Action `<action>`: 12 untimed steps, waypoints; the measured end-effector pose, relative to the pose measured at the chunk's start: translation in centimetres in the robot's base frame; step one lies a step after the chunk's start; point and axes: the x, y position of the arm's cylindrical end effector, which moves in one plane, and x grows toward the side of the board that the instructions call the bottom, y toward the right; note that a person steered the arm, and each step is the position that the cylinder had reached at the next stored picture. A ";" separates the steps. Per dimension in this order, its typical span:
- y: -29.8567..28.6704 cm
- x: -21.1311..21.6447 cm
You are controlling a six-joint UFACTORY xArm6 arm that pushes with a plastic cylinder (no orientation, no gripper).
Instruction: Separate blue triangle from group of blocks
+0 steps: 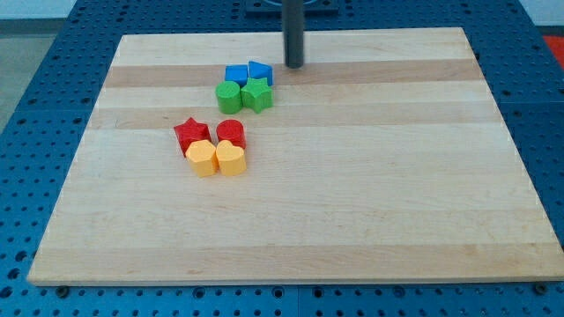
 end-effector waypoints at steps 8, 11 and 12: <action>-10.0 3.3; -14.6 2.1; -18.4 2.0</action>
